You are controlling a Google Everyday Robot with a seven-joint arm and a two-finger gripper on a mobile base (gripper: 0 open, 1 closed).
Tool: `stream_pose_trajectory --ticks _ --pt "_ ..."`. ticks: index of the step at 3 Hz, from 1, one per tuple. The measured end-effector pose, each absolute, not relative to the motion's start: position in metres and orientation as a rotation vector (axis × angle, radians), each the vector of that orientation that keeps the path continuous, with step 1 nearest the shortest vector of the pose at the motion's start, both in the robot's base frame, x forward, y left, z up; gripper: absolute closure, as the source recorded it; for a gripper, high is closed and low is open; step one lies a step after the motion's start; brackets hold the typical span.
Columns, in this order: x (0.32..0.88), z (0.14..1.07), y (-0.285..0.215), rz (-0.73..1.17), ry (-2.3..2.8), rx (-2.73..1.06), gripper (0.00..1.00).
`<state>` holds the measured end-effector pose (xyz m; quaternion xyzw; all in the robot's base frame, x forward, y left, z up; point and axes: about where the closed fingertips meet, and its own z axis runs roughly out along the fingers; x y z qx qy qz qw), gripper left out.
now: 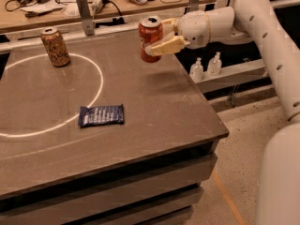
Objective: Move coke can near rxbar blueberry
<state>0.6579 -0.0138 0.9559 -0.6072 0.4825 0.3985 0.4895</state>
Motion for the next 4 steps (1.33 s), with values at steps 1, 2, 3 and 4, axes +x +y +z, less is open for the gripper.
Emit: stream_pose_trajectory --ticks 1,2,3,4 --pt "0.633 0.962 -0.004 0.949 1.164 -1.407 1.0" --pt "0.596 0.925 0.03 1.068 1.218 -1.382 1.0" --pt "0.58 0.907 0.047 1.132 1.248 -1.371 1.0" --pt "0.572 0.9 0.056 1.162 1.259 -1.372 1.0"
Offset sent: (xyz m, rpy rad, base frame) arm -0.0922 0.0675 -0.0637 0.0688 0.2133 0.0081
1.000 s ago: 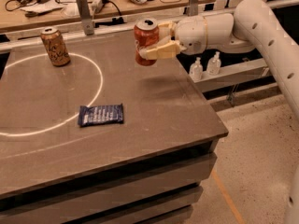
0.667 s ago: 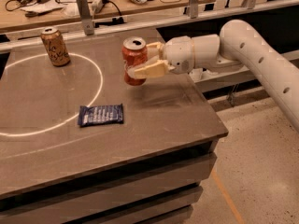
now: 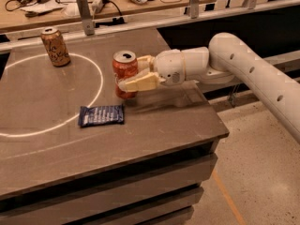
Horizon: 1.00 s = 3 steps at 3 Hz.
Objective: Move coke can near rxbar blueberry
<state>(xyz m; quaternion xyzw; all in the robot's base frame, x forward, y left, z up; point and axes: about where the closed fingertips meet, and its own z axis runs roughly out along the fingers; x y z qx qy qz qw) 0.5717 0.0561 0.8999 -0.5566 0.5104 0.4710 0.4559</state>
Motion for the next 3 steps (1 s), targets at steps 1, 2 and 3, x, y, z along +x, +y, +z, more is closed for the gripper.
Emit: stream_pose_trajectory --ticks 1,2,3 --pt "0.565 0.889 0.061 1.173 1.281 -1.378 1.0" --pt "0.564 0.88 0.062 1.177 1.292 -1.378 1.0" --pt "0.569 0.878 0.06 1.128 1.283 -1.375 0.82"
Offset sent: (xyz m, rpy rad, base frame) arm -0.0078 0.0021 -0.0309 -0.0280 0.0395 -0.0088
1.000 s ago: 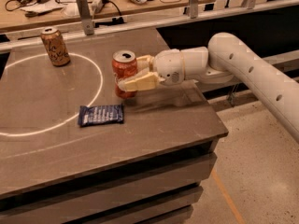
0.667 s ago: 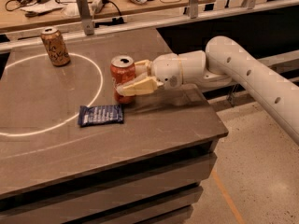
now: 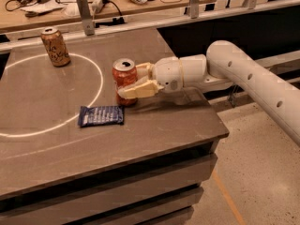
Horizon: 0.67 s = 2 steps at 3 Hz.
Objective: Move coke can near rxbar blueberry
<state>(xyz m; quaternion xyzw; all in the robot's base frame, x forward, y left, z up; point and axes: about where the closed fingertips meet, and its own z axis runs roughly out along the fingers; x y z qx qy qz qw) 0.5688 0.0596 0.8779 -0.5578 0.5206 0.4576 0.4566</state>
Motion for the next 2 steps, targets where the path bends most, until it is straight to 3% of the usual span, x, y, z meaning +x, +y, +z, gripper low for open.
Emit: stream_pose_trajectory --ticks 2 --pt "0.5737 0.8811 0.0603 1.06 1.256 -1.427 0.35"
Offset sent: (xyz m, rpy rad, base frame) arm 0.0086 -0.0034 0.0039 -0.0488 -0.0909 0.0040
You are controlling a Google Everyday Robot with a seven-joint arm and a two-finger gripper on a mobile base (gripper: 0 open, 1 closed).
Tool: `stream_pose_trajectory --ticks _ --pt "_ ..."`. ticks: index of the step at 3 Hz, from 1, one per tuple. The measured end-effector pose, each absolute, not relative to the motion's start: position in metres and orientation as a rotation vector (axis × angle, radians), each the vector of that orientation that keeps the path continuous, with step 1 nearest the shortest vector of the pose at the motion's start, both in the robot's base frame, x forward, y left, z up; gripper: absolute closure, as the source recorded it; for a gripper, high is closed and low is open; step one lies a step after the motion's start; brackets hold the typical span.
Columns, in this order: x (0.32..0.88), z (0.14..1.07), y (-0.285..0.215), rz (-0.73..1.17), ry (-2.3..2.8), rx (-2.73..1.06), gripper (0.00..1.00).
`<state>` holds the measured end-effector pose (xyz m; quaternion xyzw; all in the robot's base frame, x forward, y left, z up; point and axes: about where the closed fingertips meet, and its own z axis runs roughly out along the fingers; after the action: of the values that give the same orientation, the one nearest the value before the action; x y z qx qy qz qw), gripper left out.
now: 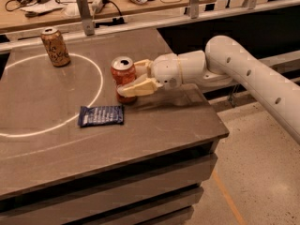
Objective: Move coke can near rxbar blueberry
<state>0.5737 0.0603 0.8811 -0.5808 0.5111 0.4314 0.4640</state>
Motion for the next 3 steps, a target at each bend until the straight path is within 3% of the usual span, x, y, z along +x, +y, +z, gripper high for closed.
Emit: stream_pose_trajectory --ticks 1,2,3 --pt "0.57 0.881 0.064 1.08 1.246 -1.441 0.04" --pt "0.568 0.88 0.064 1.091 1.245 -1.439 0.0" --pt "0.564 0.881 0.03 1.026 1.309 -1.376 0.0"
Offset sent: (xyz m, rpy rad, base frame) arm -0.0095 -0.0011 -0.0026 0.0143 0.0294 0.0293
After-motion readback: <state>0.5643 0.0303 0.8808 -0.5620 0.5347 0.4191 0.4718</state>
